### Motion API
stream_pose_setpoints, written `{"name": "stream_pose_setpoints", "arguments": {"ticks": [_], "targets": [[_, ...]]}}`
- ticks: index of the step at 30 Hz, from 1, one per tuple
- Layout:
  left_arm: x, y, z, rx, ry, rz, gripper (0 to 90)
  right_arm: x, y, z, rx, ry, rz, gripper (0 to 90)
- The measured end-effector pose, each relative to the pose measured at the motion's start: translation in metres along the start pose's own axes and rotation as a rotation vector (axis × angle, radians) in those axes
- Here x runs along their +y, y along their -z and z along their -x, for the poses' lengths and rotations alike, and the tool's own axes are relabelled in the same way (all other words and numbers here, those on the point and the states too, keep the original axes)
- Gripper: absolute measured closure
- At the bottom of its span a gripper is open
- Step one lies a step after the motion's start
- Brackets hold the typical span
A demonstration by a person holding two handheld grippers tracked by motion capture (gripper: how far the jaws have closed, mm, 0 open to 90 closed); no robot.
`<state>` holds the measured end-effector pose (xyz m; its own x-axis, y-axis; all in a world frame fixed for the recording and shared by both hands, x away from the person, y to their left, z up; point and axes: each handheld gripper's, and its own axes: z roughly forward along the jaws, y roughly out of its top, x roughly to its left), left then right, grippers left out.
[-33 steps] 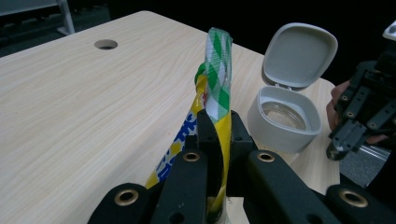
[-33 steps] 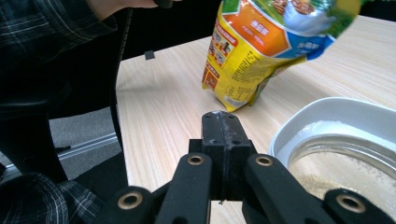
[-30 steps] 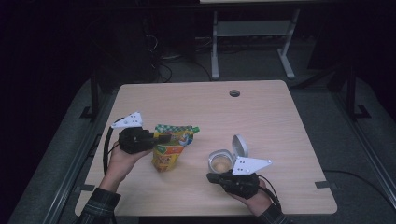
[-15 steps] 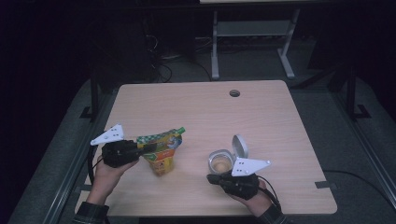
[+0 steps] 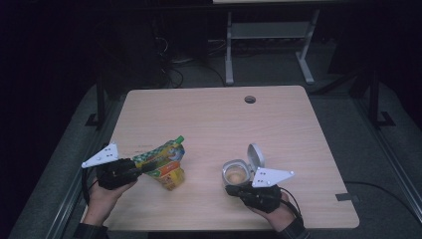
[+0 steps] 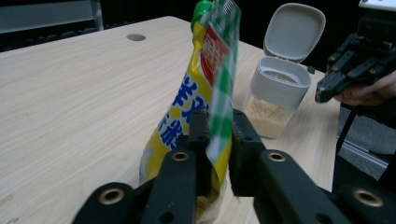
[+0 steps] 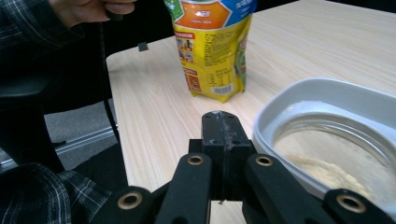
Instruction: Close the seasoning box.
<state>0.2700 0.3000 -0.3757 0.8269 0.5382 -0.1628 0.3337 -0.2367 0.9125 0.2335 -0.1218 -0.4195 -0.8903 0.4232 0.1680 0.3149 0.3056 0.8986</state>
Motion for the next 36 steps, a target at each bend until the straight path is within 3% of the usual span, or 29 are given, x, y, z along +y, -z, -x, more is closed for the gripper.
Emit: {"name": "stream_pose_setpoints", "arguments": {"ticks": [8, 15, 23, 29, 36], "targets": [[-0.015, 0.007, 0.000, 0.035, -0.018, -0.051, 54.7, -0.006, 0.022, 0.005, -0.035, -0.017, 0.004, 90.0], [-0.033, 0.012, 0.002, 0.064, -0.012, -0.088, 38.9, -0.015, 0.038, 0.010, -0.061, -0.025, -0.011, 90.0], [-0.055, 0.011, 0.004, 0.117, -0.020, -0.169, 24.7, -0.026, 0.055, 0.019, -0.094, -0.055, -0.036, 90.0], [-0.070, 0.007, 0.006, 0.150, -0.011, -0.202, 15.6, -0.031, 0.071, 0.026, -0.137, -0.059, -0.018, 90.0], [-0.077, 0.002, 0.004, 0.166, -0.004, -0.225, 10.3, -0.030, 0.082, 0.040, -0.204, -0.074, 0.001, 90.0]]}}
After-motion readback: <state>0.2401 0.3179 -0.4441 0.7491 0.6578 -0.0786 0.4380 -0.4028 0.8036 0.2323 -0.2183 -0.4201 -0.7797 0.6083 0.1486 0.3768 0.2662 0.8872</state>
